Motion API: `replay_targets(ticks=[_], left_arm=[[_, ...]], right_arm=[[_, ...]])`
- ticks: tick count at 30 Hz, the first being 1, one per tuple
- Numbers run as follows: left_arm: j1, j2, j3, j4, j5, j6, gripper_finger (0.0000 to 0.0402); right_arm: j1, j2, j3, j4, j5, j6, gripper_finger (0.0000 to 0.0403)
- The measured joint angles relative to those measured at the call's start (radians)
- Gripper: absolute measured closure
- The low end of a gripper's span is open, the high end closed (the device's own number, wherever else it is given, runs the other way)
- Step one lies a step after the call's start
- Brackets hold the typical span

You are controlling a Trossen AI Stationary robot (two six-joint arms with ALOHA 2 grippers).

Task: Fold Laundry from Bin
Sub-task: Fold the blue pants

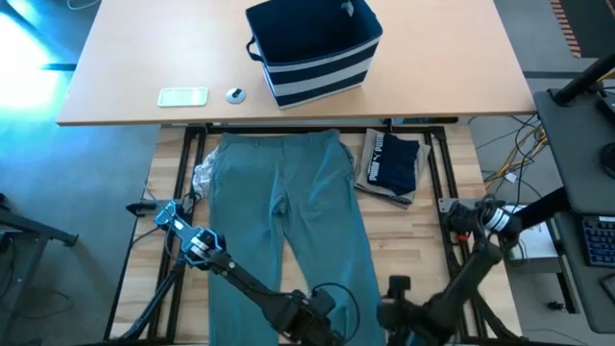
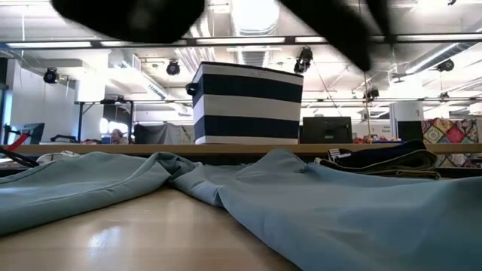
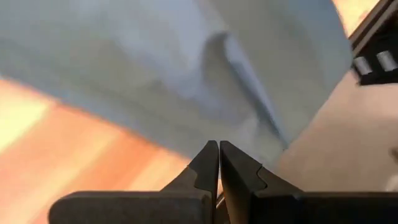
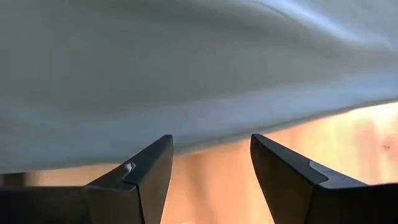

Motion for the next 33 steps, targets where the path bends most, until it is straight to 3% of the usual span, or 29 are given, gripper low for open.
replay_targets(ticks=[4,8,10,17,22,27,31,33], left_arm=[[0.018,0.062,-0.005,0.118,0.002,-0.006,0.0387],[0.024,0.103,-0.003,0.087,0.071,-0.009,0.0367],[0.027,0.104,0.001,0.010,0.126,-0.004,0.0361],[0.037,0.102,0.082,-0.378,0.121,0.082,0.0357],[0.044,0.067,0.076,-0.409,0.131,0.144,0.0357],[0.049,0.053,0.079,-0.136,0.072,0.189,0.0357],[0.058,0.080,0.076,0.192,0.048,0.250,0.0357],[0.069,0.111,0.074,0.263,0.048,0.259,0.0357]], right_arm=[[-0.039,-0.014,-0.085,0.042,-0.041,-0.079,0.0193],[-0.068,-0.013,-0.153,0.197,-0.090,-0.208,0.0193],[-0.079,-0.014,-0.179,0.217,-0.107,-0.225,0.0193],[-0.093,-0.080,-0.284,0.139,-0.081,-0.224,0.0193],[-0.098,-0.210,-0.355,0.112,-0.065,-0.204,0.0193],[-0.096,-0.363,-0.400,0.203,-0.017,-0.185,0.0193],[-0.096,-0.418,-0.459,0.383,-0.023,-0.183,0.0193],[-0.096,-0.413,-0.496,0.484,-0.048,-0.179,0.0193]])
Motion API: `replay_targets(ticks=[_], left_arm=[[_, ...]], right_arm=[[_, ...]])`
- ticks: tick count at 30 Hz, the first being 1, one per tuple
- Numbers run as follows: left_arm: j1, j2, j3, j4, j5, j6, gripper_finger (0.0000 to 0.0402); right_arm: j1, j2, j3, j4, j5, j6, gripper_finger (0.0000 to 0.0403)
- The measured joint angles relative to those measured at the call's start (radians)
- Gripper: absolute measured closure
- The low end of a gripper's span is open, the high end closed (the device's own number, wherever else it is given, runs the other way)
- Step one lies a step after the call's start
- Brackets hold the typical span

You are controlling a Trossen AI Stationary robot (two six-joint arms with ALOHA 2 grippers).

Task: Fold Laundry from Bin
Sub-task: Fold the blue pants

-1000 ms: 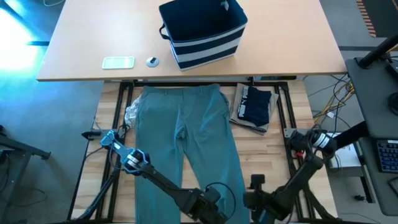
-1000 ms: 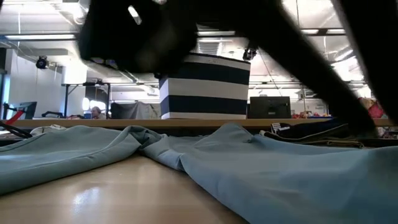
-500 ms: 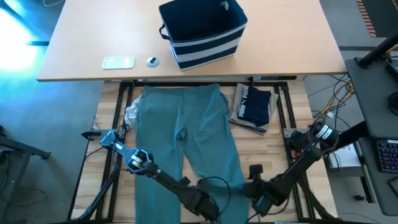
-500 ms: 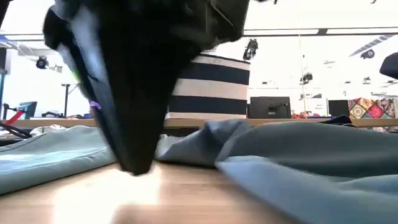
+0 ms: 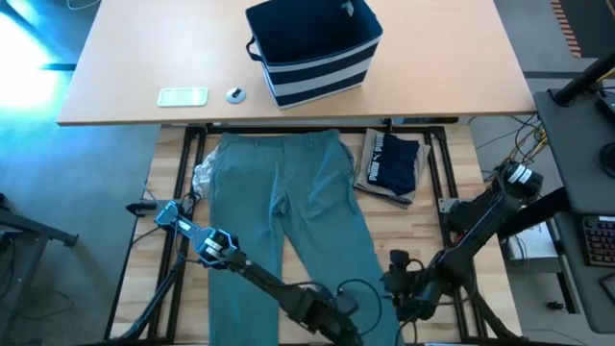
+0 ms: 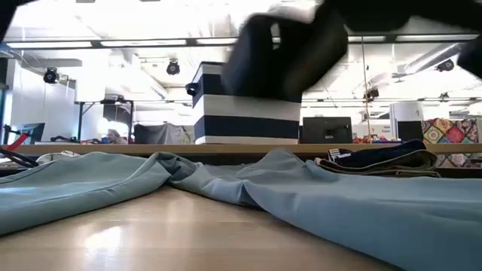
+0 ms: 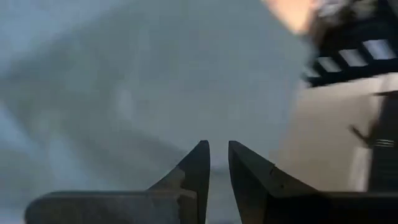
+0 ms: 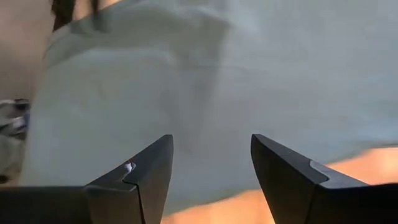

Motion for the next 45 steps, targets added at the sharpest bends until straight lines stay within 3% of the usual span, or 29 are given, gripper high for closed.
replay_targets(ticks=[5,11,14,17,21,26,31,37,45], left_arm=[[0.034,0.045,0.002,-0.148,0.068,0.019,0.0357],[0.096,0.002,0.001,-0.421,0.043,0.172,0.0357],[0.143,-0.043,0.003,-0.521,-0.004,0.231,0.0357],[0.180,-0.102,0.002,-0.529,-0.006,0.272,0.0357],[0.192,-0.132,0.005,-0.384,-0.005,0.273,0.0357],[0.147,-0.127,0.007,-0.123,0.011,0.181,0.0357],[0.092,-0.069,0.005,-0.063,0.029,-0.044,0.0350],[0.075,-0.010,0.007,-0.097,0.031,-0.299,0.0322],[0.077,0.050,0.008,-0.111,0.108,-0.384,0.0316]], right_arm=[[-0.003,0.090,-0.045,0.099,-0.036,0.001,0.0193],[-0.127,0.160,-0.037,-0.130,0.019,-0.056,0.0193],[-0.227,0.123,-0.046,-0.306,0.091,-0.121,0.0193],[-0.312,0.040,-0.049,-0.375,0.135,-0.206,0.0193],[-0.364,-0.106,-0.051,-0.412,0.142,-0.228,0.0193],[-0.302,-0.276,-0.051,-0.403,0.140,-0.123,0.0193],[-0.155,-0.357,-0.052,-0.368,0.156,-0.006,0.0193],[-0.066,-0.312,-0.052,-0.348,0.185,0.110,0.0193],[-0.052,-0.184,-0.050,-0.283,0.145,0.122,0.0193]])
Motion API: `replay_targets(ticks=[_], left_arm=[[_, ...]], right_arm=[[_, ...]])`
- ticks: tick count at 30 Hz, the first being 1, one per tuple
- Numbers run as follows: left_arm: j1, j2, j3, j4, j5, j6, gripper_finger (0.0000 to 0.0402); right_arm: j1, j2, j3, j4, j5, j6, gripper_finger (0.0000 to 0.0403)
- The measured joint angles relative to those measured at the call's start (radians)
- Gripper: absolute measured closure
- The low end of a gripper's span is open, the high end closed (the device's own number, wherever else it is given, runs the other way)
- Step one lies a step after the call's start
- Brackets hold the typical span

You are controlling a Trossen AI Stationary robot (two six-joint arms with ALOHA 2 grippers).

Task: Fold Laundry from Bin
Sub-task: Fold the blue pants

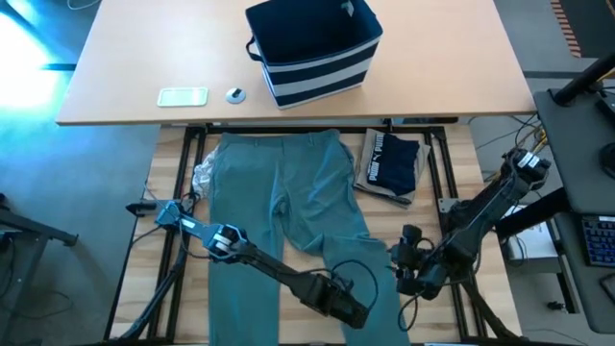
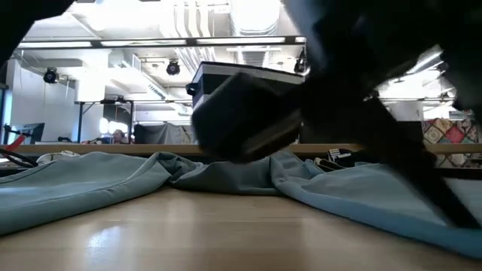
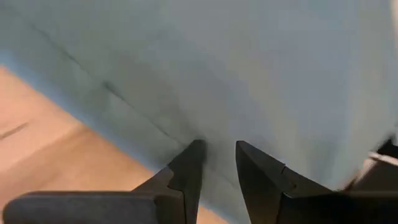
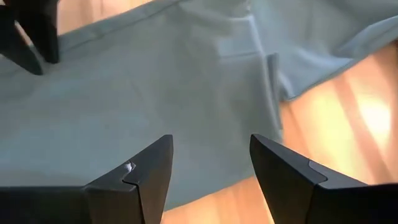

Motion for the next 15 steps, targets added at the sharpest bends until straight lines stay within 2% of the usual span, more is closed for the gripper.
replay_targets(ticks=[3,7,12,15], left_arm=[[0.002,0.013,0.003,0.002,0.005,0.027,0.0332],[0.020,0.030,0.005,0.004,0.023,0.083,0.0391],[0.094,0.033,0.006,-0.003,0.023,0.189,0.0400],[0.157,0.006,0.001,-0.016,-0.040,0.261,0.0401]], right_arm=[[0.000,0.038,0.004,0.036,-0.025,-0.022,0.0193],[0.000,0.067,0.026,0.032,-0.040,-0.076,0.0193],[0.000,0.040,0.101,-0.097,-0.036,-0.121,0.0193],[0.004,0.009,0.166,-0.228,-0.022,-0.112,0.0193]])
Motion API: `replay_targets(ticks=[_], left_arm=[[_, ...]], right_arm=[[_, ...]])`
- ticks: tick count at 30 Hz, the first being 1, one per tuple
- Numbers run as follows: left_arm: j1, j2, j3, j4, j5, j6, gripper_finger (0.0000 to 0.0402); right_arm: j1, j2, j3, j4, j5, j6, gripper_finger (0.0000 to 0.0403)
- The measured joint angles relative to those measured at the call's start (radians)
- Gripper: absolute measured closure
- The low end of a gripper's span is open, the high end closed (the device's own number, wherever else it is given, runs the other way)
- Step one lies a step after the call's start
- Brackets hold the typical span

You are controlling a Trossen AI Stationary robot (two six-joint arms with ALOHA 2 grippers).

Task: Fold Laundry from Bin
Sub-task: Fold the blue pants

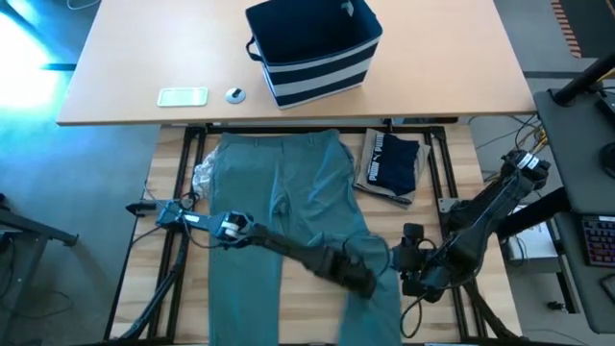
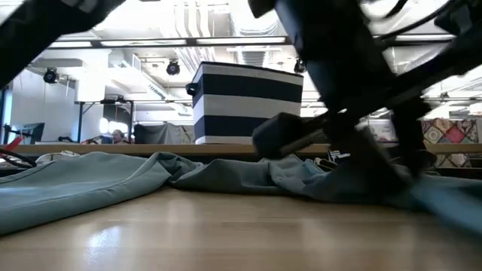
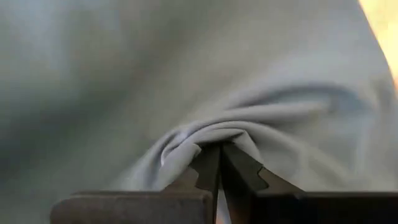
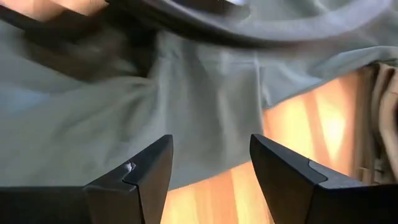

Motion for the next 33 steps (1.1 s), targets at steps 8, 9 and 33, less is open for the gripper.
replay_targets(ticks=[8,9,33], left_arm=[[0.099,-0.145,0.001,-0.026,-0.005,0.190,0.0401],[0.096,-0.160,0.003,-0.040,0.002,0.191,0.0401],[-0.213,-0.275,-0.282,-0.356,0.106,0.100,0.0352]], right_arm=[[0.013,-0.018,-0.016,0.143,0.002,0.283,0.0193],[0.013,-0.004,-0.027,0.194,-0.007,0.335,0.0193],[-0.273,0.541,0.231,0.224,-0.311,0.618,0.0277]])
